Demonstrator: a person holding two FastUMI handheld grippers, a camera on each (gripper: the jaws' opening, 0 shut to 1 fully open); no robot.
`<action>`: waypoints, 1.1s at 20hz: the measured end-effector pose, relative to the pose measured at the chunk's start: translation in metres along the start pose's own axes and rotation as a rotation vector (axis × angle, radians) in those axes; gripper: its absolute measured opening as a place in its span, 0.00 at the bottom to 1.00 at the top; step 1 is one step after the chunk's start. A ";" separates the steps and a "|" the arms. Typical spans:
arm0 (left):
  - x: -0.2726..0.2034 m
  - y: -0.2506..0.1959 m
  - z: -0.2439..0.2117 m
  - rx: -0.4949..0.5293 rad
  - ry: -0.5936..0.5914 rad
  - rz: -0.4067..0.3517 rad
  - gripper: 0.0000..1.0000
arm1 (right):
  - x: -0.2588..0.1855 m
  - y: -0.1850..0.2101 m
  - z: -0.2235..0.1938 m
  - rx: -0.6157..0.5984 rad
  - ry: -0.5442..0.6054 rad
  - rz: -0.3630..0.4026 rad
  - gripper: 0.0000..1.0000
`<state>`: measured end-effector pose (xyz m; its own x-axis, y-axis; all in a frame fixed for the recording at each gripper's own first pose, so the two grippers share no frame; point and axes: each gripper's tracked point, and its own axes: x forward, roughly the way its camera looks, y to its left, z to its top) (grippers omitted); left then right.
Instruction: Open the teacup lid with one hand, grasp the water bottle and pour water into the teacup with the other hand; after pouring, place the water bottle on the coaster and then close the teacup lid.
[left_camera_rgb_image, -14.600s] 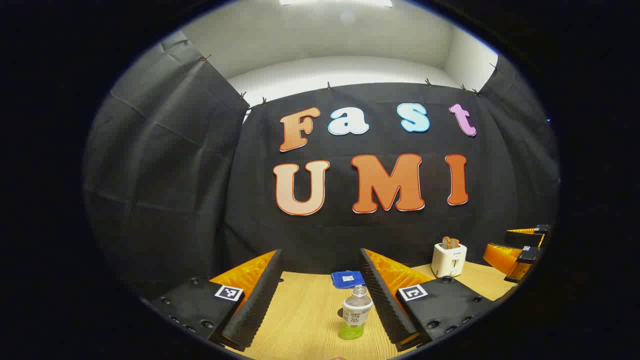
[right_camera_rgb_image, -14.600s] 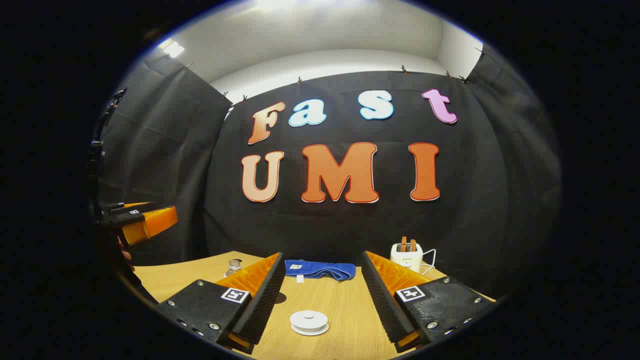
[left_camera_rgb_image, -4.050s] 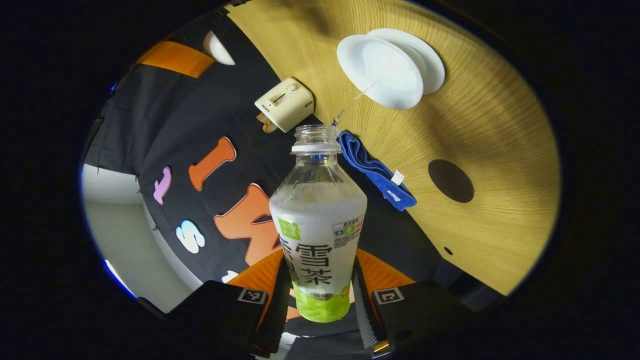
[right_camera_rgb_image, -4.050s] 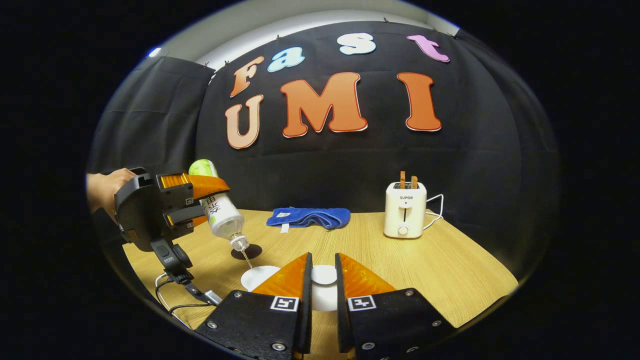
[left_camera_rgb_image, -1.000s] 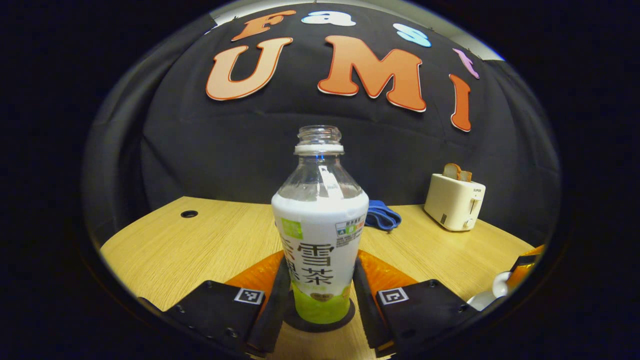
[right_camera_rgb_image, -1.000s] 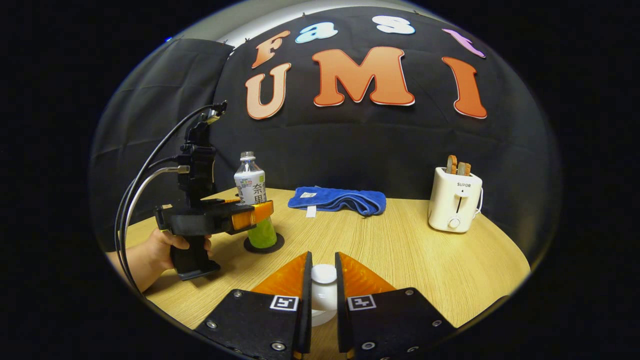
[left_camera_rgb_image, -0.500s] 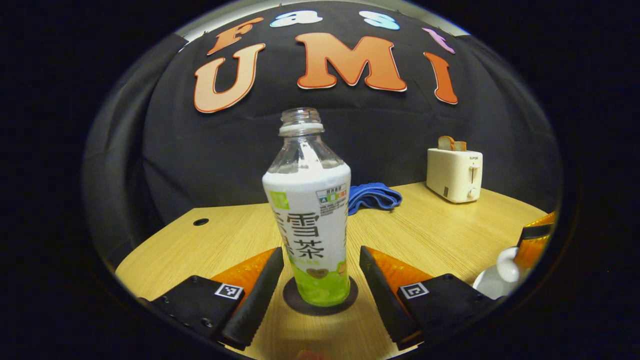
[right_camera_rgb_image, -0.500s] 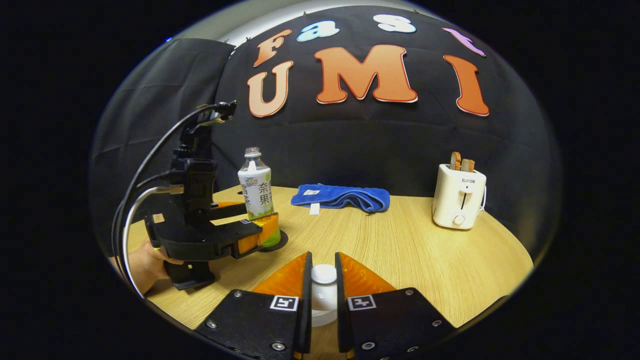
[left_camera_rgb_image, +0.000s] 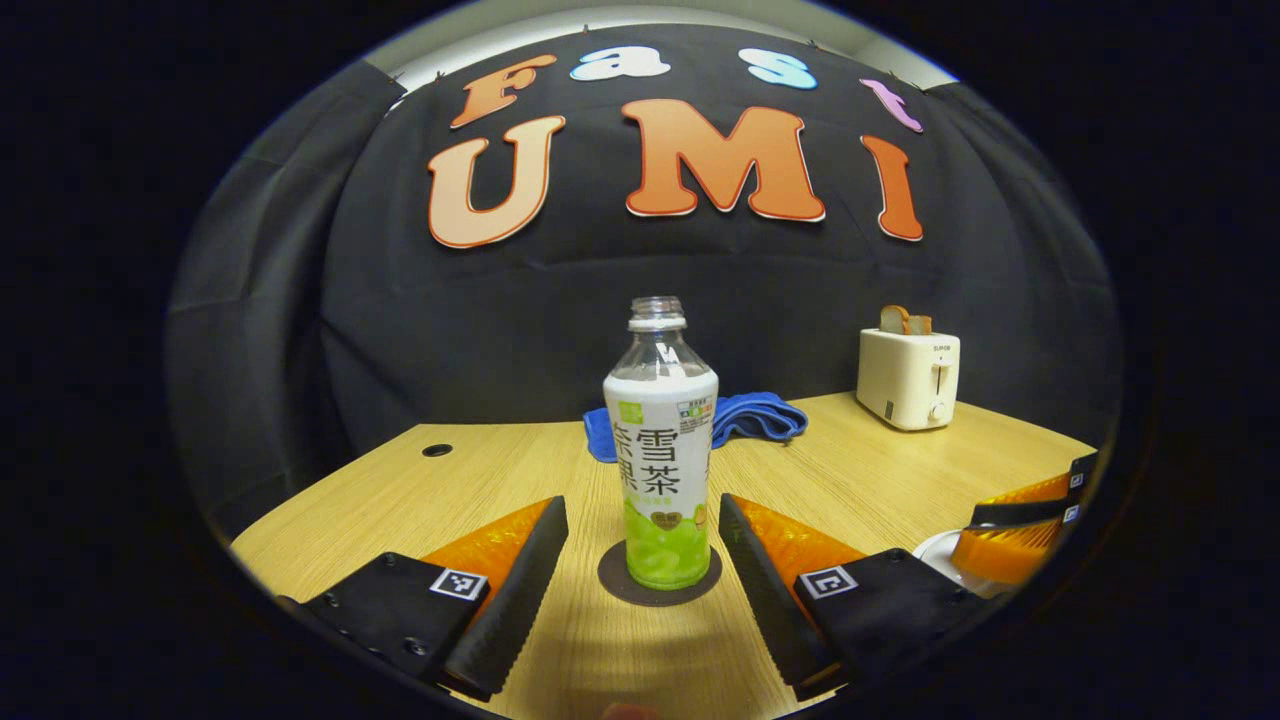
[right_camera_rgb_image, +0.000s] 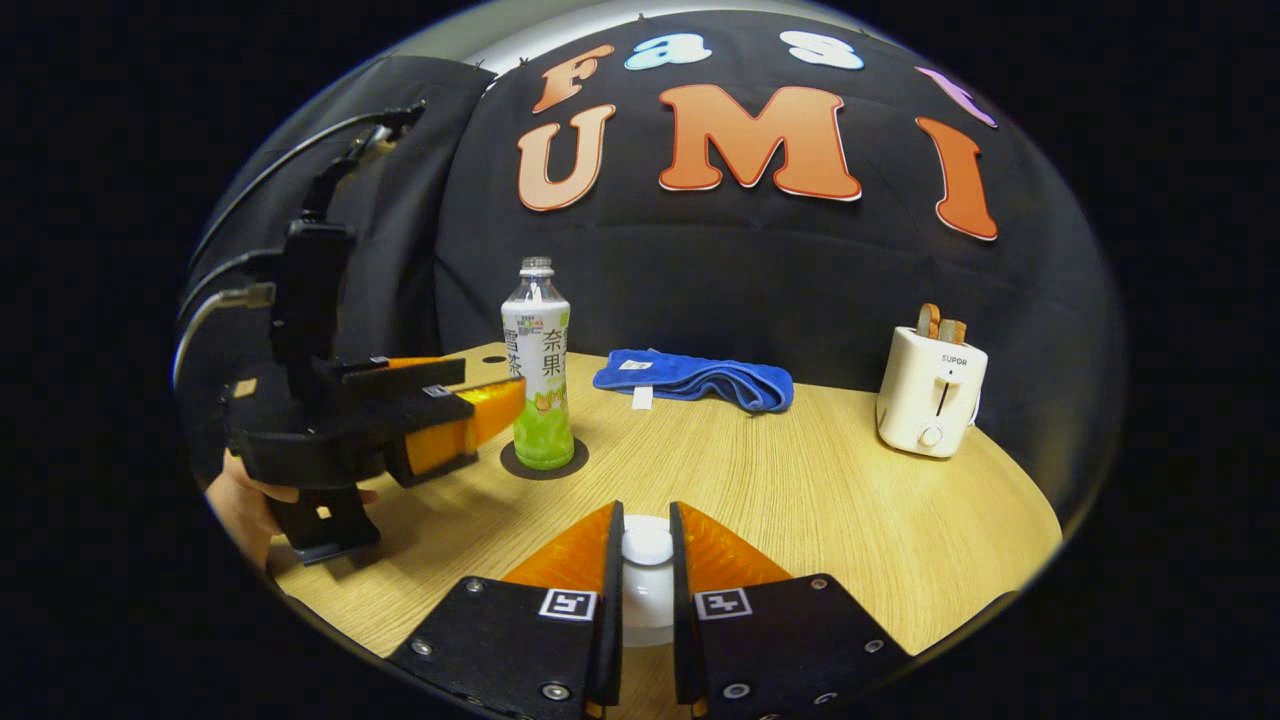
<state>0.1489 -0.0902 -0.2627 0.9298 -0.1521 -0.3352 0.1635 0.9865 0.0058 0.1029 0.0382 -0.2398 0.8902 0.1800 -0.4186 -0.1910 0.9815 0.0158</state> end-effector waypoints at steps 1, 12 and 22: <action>-0.006 0.003 0.005 -0.013 -0.016 0.008 0.98 | 0.001 0.003 -0.001 0.012 0.005 0.010 0.22; -0.062 0.013 0.054 -0.083 -0.156 0.047 0.95 | -0.007 -0.001 0.008 0.032 -0.007 -0.027 0.50; -0.136 0.048 0.112 -0.120 -0.251 0.083 0.97 | -0.075 0.004 0.101 -0.004 -0.211 -0.087 0.81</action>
<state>0.0675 -0.0293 -0.1110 0.9933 -0.0661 -0.0947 0.0573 0.9940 -0.0930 0.0770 0.0350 -0.1165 0.9701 0.1047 -0.2190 -0.1107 0.9937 -0.0154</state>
